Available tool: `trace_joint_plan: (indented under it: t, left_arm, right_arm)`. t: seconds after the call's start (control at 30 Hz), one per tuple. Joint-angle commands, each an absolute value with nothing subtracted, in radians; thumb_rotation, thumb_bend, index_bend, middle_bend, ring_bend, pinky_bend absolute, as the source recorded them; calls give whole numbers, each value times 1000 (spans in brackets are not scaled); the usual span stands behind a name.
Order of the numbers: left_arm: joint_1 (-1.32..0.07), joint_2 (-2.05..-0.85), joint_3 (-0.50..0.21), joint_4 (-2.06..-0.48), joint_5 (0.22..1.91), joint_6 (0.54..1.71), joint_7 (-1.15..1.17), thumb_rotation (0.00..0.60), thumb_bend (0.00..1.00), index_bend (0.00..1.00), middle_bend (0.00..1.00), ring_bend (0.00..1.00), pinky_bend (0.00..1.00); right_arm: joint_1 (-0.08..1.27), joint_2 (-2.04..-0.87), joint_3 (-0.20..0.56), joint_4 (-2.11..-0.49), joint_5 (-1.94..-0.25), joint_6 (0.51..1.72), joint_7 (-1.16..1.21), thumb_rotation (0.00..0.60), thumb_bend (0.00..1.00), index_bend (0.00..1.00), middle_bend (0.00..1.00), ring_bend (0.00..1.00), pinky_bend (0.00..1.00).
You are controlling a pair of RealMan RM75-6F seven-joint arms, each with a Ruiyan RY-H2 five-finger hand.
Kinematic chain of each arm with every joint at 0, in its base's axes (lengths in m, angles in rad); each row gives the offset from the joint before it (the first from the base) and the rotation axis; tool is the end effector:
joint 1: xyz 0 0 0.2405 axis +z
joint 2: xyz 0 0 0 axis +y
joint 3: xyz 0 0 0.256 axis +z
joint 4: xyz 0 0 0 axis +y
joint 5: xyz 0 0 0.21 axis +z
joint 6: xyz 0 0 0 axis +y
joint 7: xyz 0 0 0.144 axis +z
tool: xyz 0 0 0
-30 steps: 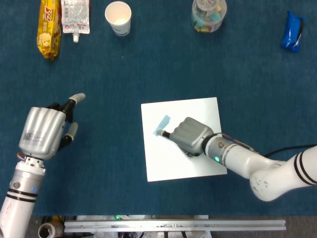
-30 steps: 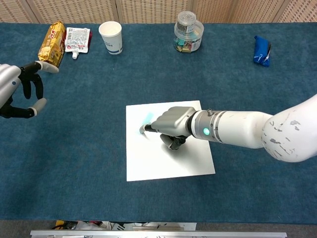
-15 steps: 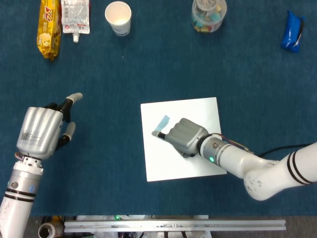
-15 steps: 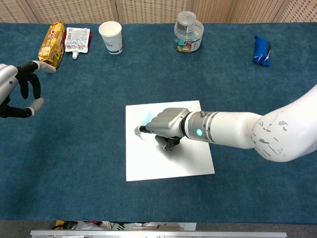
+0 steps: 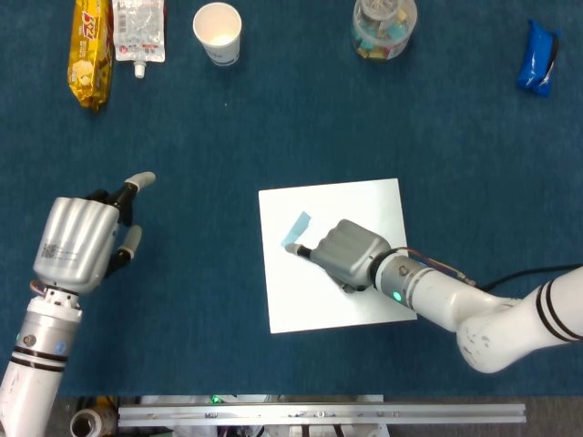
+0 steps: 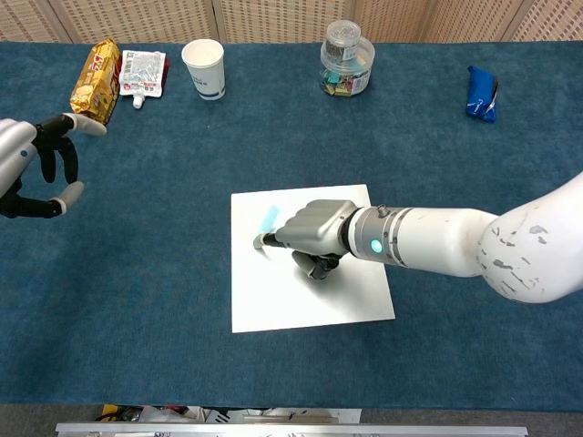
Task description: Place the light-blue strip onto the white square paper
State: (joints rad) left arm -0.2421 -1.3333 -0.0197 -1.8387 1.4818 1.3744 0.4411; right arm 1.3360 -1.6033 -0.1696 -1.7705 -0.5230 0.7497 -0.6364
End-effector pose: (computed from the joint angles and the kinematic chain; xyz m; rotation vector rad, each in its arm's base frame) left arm -0.2112 0.2018 0.0651 -1.6268 -0.8867 -0.9518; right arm -0.0684 -0.2570 -0.0979 2.5809 -0.8669 0.3306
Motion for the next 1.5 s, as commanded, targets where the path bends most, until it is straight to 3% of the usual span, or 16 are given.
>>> trace_joint_plan:
  t: [0.03,0.23,0.47,0.53,0.67,0.77,0.87,0.97,1.1,1.27,1.5]
  left_arm:
    - [-241,-1333,-20,-1838,1480,1375,440,600,380,217,572,566,831]
    - [-240,-1330,-24,-1839,1482,1380,437,600,380,217,572,565,831]
    - [-240,-1322,-34,-1824,1478,1384,409,600,381,217,558,554,830]
    - [-239,-1319,-39,-1817,1476,1388,393,600,380,217,544,543,828]
    - [-237,-1309,-56,-1794,1469,1399,346,600,381,217,492,494,782]
    - [-235,-1302,-67,-1770,1464,1408,308,600,380,206,453,452,702]
    - [-228,-1294,-74,-1738,1461,1420,266,600,380,201,409,392,621]
    - [-223,-1288,-73,-1691,1459,1419,198,600,381,183,355,305,527]
    - [-212,-1287,-66,-1630,1469,1428,129,600,381,153,297,246,437]
    - [-186,-1288,-50,-1581,1520,1487,88,600,380,152,293,244,419]
    - [-145,-1285,-35,-1561,1563,1564,75,600,380,153,293,243,409]
  right_arm:
    - [1338,-1606,-172,-1769,-520,749,-640,587,1000,60,1000,1000,1000]
    - [1312,-1569,-149,-1801,-560,784,-604,589,1000,61,1000,1000,1000]
    - [1207,-1400,-147,-1908,-692,885,-508,587,998,61,1000,1000,1000]
    - [1164,-1350,-154,-1936,-730,938,-479,587,905,60,1000,1000,1000]
    - [1030,-1255,-184,-1969,-831,1101,-415,589,503,61,905,962,942]
    - [940,-1207,-214,-1970,-891,1196,-395,590,316,61,751,823,825]
    - [854,-1165,-249,-1960,-937,1261,-374,588,241,61,616,650,787]
    - [761,-1134,-273,-1935,-976,1334,-341,589,209,61,469,484,769]
    - [640,-1109,-274,-1887,-1022,1433,-268,589,198,61,344,341,634]
    - [498,-1109,-251,-1800,-1100,1572,-202,589,197,61,319,314,590]
    - [370,-1097,-238,-1756,-1141,1611,-162,590,198,61,319,314,585]
